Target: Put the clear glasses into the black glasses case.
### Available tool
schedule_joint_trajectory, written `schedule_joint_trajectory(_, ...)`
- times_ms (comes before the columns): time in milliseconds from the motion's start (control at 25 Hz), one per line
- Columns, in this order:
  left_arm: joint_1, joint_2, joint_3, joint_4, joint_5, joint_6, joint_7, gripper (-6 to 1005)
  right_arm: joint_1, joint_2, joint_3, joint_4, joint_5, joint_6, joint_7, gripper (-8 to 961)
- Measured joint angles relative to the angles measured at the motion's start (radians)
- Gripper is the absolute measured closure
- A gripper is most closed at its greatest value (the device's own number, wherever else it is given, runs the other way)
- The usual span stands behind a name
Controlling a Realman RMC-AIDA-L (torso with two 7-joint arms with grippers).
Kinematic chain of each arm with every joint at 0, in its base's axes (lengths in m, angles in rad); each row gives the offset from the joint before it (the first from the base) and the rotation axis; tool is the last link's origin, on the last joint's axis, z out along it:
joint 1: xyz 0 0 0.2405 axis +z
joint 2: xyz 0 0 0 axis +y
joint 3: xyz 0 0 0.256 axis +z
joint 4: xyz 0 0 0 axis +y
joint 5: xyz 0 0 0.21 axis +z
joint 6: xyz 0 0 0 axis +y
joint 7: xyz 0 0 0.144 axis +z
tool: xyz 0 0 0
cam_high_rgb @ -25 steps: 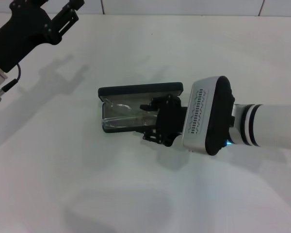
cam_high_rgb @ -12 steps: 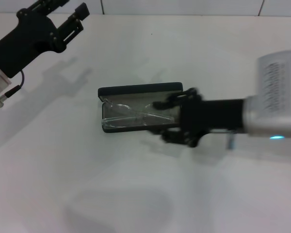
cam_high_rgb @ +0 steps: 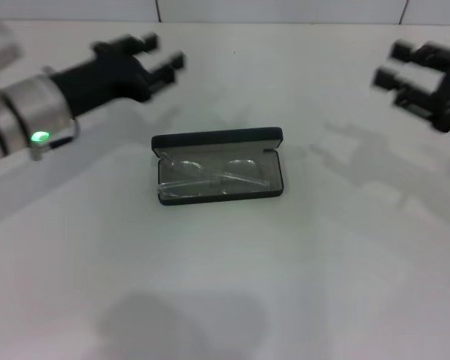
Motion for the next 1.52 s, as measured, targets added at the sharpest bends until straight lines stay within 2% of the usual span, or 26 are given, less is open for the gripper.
schedule_joint_trajectory(120, -0.050, -0.001, 0.086, 0.000, 0.115, -0.069, -0.089, 446, 0.000, 0.003, 0.066, 0.071, 0.078, -0.038, -0.065, 462)
schedule_joint_trajectory(320, -0.077, -0.004, 0.227, 0.001, 0.150, -0.100, -0.130, 446, 0.008, 0.001, 0.075, 0.124, 0.130, -0.037, -0.113, 463)
schedule_joint_trajectory(560, -0.064, -0.005, 0.276, 0.003, 0.147, -0.085, -0.121, 445, 0.010, 0.001, 0.079, 0.130, 0.128, -0.035, -0.135, 463)
schedule_joint_trajectory(920, 0.009, -0.016, 0.309, 0.001, 0.127, -0.062, -0.008, 442, 0.011, 0.002, 0.074, 0.131, 0.129, -0.022, -0.141, 462)
schedule_joint_trajectory(1080, 0.046, -0.010, 0.300, 0.001, -0.034, 0.112, 0.101, 440, 0.029, -0.001, 0.040, 0.128, 0.101, -0.028, -0.139, 462)
schedule_joint_trajectory(1200, 0.086, 0.008, 0.296, 0.007, -0.167, 0.370, 0.184, 439, 0.075, -0.015, -0.013, 0.101, -0.013, -0.074, -0.078, 462)
schedule_joint_trajectory(1240, 0.095, 0.015, 0.297, 0.016, -0.184, 0.442, 0.187, 439, 0.075, -0.015, -0.013, 0.101, -0.013, -0.074, -0.078, 462)
schedule_joint_trajectory(1360, 0.110, 0.041, 0.300, 0.055, -0.171, 0.609, 0.157, 438, 0.134, -0.036, -0.020, 0.099, -0.126, -0.154, 0.021, 462)
schedule_joint_trajectory(1440, 0.121, 0.054, 0.302, 0.064, -0.155, 0.661, 0.146, 437, 0.178, -0.046, -0.020, 0.110, -0.212, -0.213, 0.073, 462)
schedule_joint_trajectory(1520, 0.137, 0.062, 0.303, 0.070, -0.143, 0.672, 0.131, 437, 0.198, -0.044, -0.020, 0.108, -0.283, -0.243, 0.091, 447)
